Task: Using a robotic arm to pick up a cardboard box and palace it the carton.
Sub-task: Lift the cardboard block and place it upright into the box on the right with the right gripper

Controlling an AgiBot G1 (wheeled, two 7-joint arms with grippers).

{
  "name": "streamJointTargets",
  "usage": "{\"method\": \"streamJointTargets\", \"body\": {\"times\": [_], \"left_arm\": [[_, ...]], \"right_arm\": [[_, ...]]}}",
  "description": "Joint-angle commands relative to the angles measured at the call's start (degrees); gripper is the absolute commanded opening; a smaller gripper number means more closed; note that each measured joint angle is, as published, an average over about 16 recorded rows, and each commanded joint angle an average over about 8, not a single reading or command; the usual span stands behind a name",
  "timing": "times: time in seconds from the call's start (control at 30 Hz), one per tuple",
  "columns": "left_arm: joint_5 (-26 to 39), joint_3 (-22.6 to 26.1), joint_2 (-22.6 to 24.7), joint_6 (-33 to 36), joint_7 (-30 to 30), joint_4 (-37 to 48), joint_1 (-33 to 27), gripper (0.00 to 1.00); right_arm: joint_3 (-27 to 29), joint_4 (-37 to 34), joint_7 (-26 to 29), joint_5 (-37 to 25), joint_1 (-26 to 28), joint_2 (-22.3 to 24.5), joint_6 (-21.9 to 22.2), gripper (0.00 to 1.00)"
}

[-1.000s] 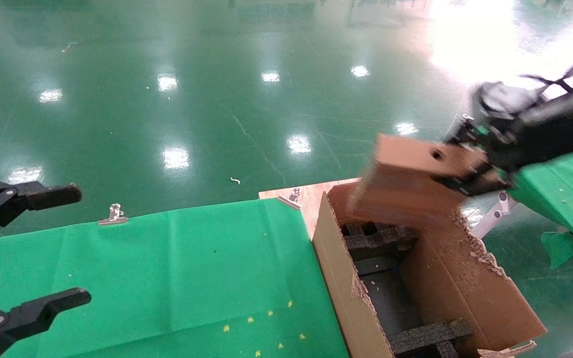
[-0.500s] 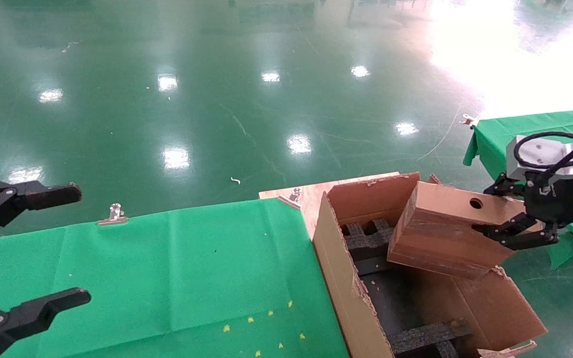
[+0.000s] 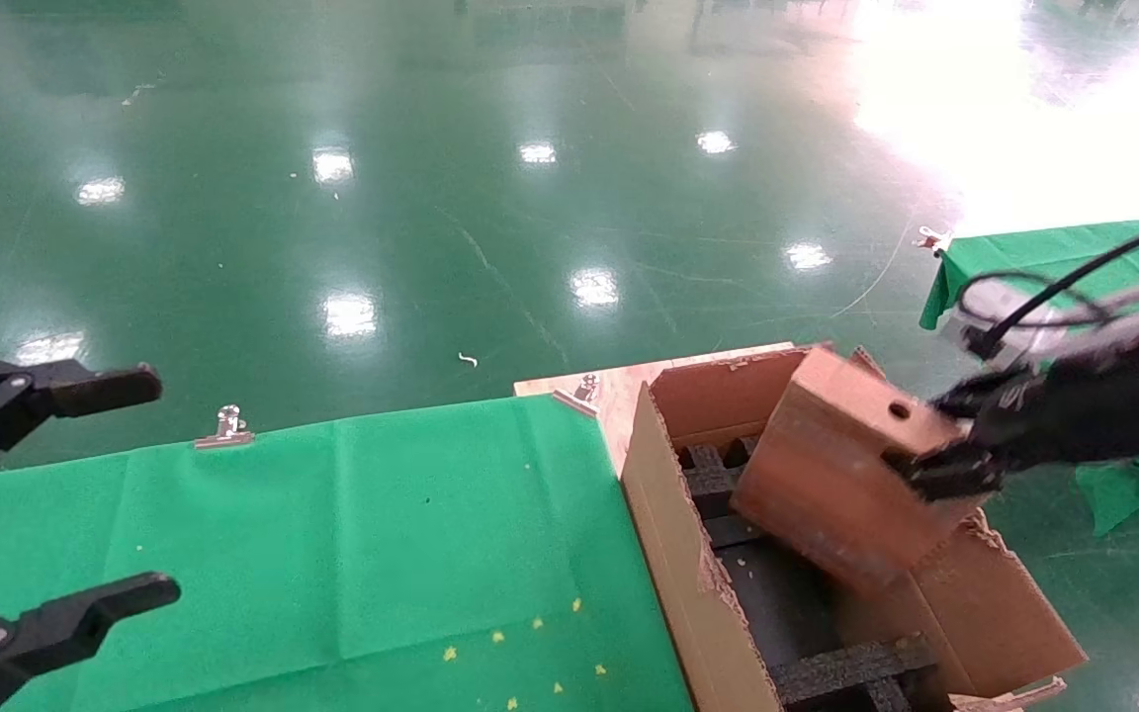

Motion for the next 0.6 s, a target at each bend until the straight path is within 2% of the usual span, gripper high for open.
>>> {"method": "streamJointTargets", "body": {"times": [0.03,0.17,0.3,0.43,0.6], "left_arm": [[0.0,0.0,0.0,0.0,0.0,0.0,0.0,1.00],[0.0,0.0,0.0,0.0,0.0,0.0,0.0,1.00],[0.0,0.0,0.0,0.0,0.0,0.0,0.0,1.00],[0.0,0.0,0.0,0.0,0.0,0.0,0.0,1.00],[0.0,0.0,0.0,0.0,0.0,0.0,0.0,1.00]], "right_arm": [[-0.8,4.3,6.5,-1.4,-1.4,1.9,3.3,0.00],[-2.2,7.6,17.5,-6.6,-2.7,3.1,6.8,0.00],[-3.1,8.2,25.6,-9.6,-3.8,2.7,8.6,0.00],[-3.8,8.4,30.5,-11.0,-4.7,2.2,9.7,0.00],[-4.1,8.6,32.8,-11.4,-5.4,1.6,10.6,0.00]]}}
